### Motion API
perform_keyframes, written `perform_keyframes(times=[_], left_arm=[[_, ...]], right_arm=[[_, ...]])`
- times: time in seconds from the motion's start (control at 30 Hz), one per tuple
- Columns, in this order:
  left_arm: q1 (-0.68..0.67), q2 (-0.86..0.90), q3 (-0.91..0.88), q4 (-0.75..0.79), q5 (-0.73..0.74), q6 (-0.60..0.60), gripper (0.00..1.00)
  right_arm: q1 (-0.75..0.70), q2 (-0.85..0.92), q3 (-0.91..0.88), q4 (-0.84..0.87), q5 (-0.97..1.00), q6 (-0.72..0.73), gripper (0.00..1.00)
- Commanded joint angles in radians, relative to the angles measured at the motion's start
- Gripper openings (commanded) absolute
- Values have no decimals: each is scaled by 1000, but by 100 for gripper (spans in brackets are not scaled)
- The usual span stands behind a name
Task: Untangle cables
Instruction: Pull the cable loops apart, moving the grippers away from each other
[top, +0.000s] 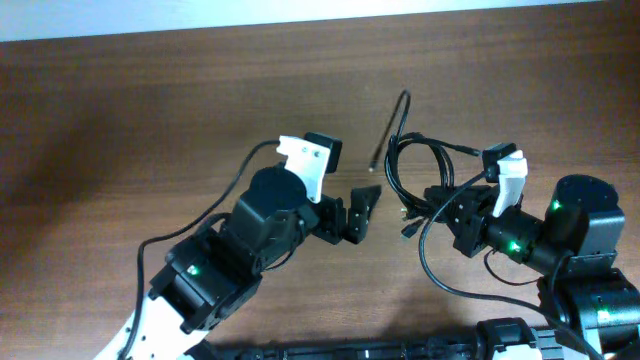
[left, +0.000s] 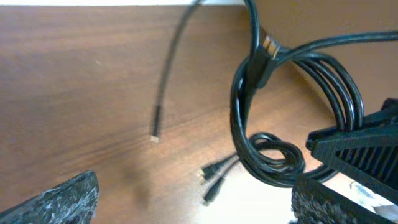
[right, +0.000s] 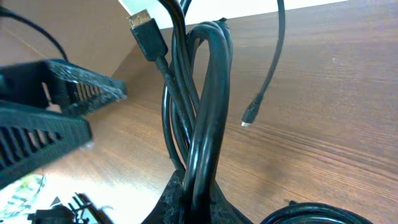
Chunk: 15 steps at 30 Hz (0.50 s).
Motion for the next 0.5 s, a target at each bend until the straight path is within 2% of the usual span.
perform_keyframes(times=[0.0, 0.07, 0.17, 0.27, 0.3, 0.33, 0.37, 0.47], left_arm=[[2, 26, 15, 10, 93, -47, 86], [2, 48, 16, 16, 116, -101, 83], [2, 70, 16, 68, 171, -125, 72], [2, 76, 16, 97, 180, -137, 71], [2, 77, 16, 101, 180, -144, 52], [1, 80, 16, 103, 185, -147, 38], [1, 84, 16, 105, 195, -147, 35], [0, 123, 16, 134, 224, -147, 35]], right_arm=[[-5, -6, 15, 39, -77, 0, 4], [-5, -6, 15, 66, -106, 0, 4], [-5, -6, 15, 68, -109, 0, 4], [-5, -6, 15, 69, -121, -1, 4], [-5, -6, 15, 69, -129, -1, 4], [-5, -6, 15, 70, -138, -1, 4], [-5, -6, 15, 74, -151, -1, 4], [-5, -6, 15, 80, -158, -5, 4]])
